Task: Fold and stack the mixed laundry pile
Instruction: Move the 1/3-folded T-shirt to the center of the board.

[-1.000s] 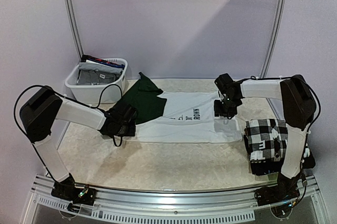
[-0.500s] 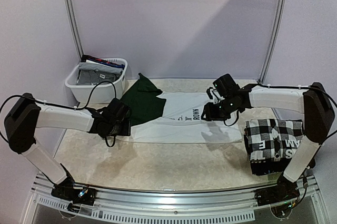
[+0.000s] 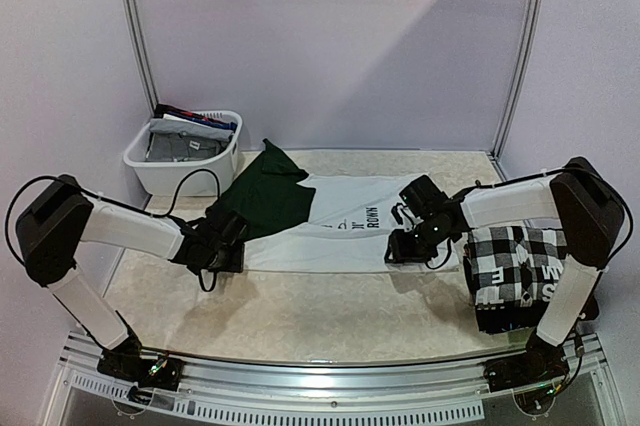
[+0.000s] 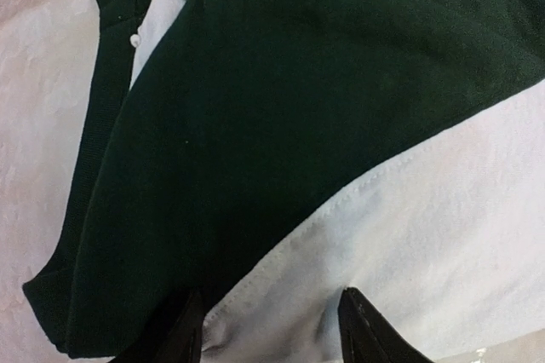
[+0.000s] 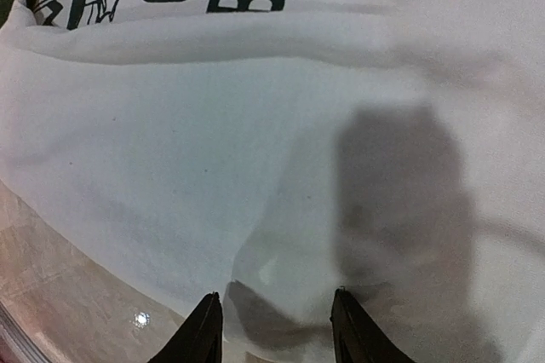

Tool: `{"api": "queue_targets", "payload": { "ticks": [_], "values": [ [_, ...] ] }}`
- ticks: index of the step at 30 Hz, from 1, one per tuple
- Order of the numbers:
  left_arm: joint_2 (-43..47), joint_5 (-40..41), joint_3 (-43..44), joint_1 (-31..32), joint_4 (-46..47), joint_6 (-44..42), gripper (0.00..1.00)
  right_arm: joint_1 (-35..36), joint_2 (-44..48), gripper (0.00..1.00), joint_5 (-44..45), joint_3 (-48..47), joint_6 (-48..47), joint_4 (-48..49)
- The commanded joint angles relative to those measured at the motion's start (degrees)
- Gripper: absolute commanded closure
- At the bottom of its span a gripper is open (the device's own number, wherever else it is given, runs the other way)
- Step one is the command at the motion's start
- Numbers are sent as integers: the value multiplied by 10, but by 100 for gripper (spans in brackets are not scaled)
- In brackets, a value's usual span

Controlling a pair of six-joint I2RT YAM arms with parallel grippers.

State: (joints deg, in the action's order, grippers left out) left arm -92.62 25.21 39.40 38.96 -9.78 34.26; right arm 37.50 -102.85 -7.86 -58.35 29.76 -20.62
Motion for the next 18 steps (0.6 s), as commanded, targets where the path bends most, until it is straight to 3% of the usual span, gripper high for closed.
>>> {"api": "queue_targets", "payload": {
  "ticks": [1,18],
  "values": [
    [-2,-38,-35,1,-26,18,44,16,-22,56,3,39,27,6],
    [96,-48,-113,60,-137,131,45,100,38,58,45,148,120,-13]
  ]
}}
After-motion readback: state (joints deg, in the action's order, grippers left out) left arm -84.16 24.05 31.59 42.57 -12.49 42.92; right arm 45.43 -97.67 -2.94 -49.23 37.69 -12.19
